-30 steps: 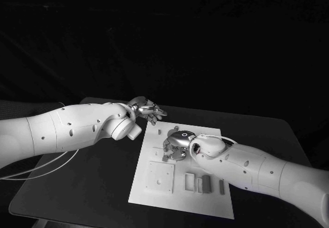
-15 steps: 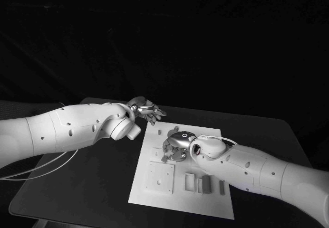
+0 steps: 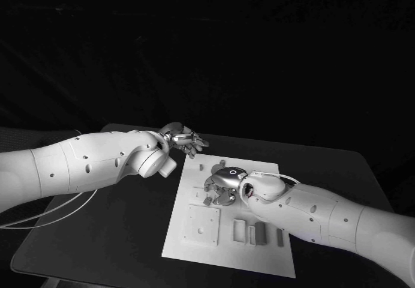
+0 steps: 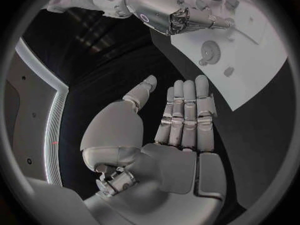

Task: Assemble the parts on the task board

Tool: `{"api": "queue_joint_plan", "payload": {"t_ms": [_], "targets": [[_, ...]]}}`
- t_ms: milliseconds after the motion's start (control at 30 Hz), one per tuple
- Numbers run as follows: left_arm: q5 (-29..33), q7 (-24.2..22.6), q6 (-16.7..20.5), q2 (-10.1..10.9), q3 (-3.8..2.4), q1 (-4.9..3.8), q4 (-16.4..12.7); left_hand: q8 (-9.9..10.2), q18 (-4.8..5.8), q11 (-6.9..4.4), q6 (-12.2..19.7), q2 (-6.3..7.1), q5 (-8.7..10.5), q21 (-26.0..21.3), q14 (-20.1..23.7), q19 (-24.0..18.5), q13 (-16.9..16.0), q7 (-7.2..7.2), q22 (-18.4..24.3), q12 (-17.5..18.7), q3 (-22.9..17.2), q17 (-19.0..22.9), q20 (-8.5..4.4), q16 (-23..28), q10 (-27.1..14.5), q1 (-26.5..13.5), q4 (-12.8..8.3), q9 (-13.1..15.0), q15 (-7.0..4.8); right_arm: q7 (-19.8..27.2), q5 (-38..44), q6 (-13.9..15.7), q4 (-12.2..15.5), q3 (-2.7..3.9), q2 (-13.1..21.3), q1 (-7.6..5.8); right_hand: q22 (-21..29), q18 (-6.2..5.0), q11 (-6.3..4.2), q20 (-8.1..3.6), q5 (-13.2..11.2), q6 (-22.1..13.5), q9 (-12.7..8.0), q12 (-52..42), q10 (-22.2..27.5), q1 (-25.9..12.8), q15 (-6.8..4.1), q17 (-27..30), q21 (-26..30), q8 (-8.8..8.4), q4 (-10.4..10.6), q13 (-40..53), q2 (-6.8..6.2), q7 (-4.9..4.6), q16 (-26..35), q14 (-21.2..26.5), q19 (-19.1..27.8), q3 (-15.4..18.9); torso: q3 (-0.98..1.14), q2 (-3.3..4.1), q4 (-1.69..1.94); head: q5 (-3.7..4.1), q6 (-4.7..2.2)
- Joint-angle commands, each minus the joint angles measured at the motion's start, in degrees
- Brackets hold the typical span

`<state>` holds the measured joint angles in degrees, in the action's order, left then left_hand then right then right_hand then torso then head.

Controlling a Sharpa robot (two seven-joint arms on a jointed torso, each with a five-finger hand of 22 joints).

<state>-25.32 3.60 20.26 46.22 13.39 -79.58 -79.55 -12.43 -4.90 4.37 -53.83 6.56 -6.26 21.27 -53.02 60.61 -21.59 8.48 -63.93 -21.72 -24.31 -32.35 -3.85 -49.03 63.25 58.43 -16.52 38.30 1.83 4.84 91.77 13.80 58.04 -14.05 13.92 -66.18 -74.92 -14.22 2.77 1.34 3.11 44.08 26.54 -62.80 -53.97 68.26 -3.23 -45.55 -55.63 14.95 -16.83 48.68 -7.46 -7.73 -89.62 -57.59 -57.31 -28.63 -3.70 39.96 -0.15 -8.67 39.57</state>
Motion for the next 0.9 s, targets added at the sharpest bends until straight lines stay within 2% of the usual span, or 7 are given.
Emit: {"api": "queue_joint_plan", "payload": {"t_ms": [33, 100, 367, 500, 700, 900], "targets": [[-0.1, -1.0, -0.5, -0.1, -0.06, -0.09, -0.1, -0.2, -0.73, 0.25, 0.3, 0.59, -0.37, -0.3, 0.0, 0.1, 0.1, 0.09, -0.1, 0.2, 0.2, -0.1, 0.28, 0.3, 0.1, 0.2, 0.0, -0.1, 0.28, 1.4, 0.1, -1.4, 0.5, -0.01, -0.1, 0.03, -0.3, -0.78, -0.52, 0.00, -0.3, -1.0, 0.2, -0.2, 0.2, 0.5, -0.31, 0.0, 0.3, 0.35, 0.0, 0.1, 0.30, -0.77, -0.1, 0.4, 0.3, 0.4, -0.04, 0.08, 0.07, -0.15, 0.04], [-0.1, -1.1, -0.5, -0.2, -0.06, -0.09, 0.0, -0.2, -0.74, 0.24, 0.3, 0.58, -0.39, -0.3, 0.0, 0.1, 0.1, 0.09, -0.1, 0.2, 0.2, -0.1, 0.28, 0.3, 0.1, 0.2, 0.0, -0.1, 0.28, 1.6, 0.1, -1.4, 0.7, -0.01, -0.2, 0.03, -0.3, -0.78, -0.76, 0.02, -0.3, -0.3, 0.4, -0.2, 0.3, 0.5, -0.54, 0.0, 0.2, 0.81, 0.0, 0.1, 0.56, -0.51, -0.2, 0.4, 0.3, 0.5, -0.07, 0.03, 0.09, -0.12, 0.35], [-0.1, -1.1, -0.6, -0.2, -0.06, -0.09, 0.0, -0.3, -0.74, 0.23, 0.3, 0.53, -0.44, -0.4, 0.0, 0.0, 0.1, 0.09, -0.1, 0.2, 0.3, -0.1, 0.29, 0.3, 0.1, 0.3, 0.0, -0.1, 0.29, 2.1, 0.0, -0.3, 1.0, -0.01, -0.3, 0.04, -0.3, -0.78, -1.15, -0.07, -0.3, 3.2, 1.1, -0.4, -0.1, 0.6, -1.03, -0.1, 0.1, 2.71, 0.0, 0.1, 1.51, -0.16, -0.4, 0.3, 0.1, 0.4, -0.06, 0.03, 0.07, -0.18, 0.42], [-0.1, -1.1, -0.6, -0.2, -0.06, -0.09, 0.0, -0.3, -0.73, 0.21, 0.2, 0.51, -0.45, -0.4, 0.0, 0.0, 0.1, 0.07, -0.1, 0.2, 0.3, -0.1, 0.30, 0.4, 0.2, 0.4, 0.0, -0.1, 0.30, 2.2, 0.0, -0.5, 1.0, -0.01, -0.3, 0.04, -0.4, -0.78, -1.17, -0.11, -0.2, 3.7, 1.2, -0.4, -0.1, 0.7, -1.06, 0.0, 0.1, 2.95, 0.0, 0.1, 1.64, -0.14, -0.4, 0.2, 0.0, 0.4, -0.11, 0.03, 0.05, -0.19, 0.26], [-0.1, -1.1, -0.7, -0.3, -0.06, -0.09, 0.0, -0.3, -0.73, 0.19, 0.2, 0.40, -0.48, -0.4, 0.1, 0.0, 0.1, 0.06, -0.1, 0.1, 0.3, -0.1, 0.31, 0.4, 0.2, 0.5, 0.0, -0.1, 0.31, 2.2, 0.2, -2.0, 0.9, -0.01, -0.5, 0.07, -0.4, -0.78, -1.19, -0.16, -0.2, 4.6, 1.4, -0.4, -0.1, 0.9, -1.07, 0.0, 0.1, 3.31, 0.0, 0.0, 1.84, -0.11, -0.4, 0.2, 0.0, 0.2, -0.09, 0.05, 0.09, -0.40, 0.52], [-0.1, -1.0, -0.6, -0.2, -0.06, -0.12, 0.0, -0.3, -0.73, 0.18, 0.2, 0.31, -0.48, -0.5, 0.1, 0.0, 0.1, 0.04, -0.1, 0.1, 0.3, -0.1, 0.32, 0.4, 0.2, 0.6, 0.0, -0.1, 0.32, 2.0, 0.5, -2.7, 0.7, -0.01, -0.5, 0.09, -0.4, -0.78, -1.12, -0.12, -0.2, 5.6, 1.6, -0.4, -0.1, 1.0, -1.03, 0.0, 0.1, 3.74, 0.0, 0.0, 1.98, -0.21, -0.4, 0.3, 0.1, 0.1, -0.10, 0.02, 0.06, -0.45, 0.50]]}}
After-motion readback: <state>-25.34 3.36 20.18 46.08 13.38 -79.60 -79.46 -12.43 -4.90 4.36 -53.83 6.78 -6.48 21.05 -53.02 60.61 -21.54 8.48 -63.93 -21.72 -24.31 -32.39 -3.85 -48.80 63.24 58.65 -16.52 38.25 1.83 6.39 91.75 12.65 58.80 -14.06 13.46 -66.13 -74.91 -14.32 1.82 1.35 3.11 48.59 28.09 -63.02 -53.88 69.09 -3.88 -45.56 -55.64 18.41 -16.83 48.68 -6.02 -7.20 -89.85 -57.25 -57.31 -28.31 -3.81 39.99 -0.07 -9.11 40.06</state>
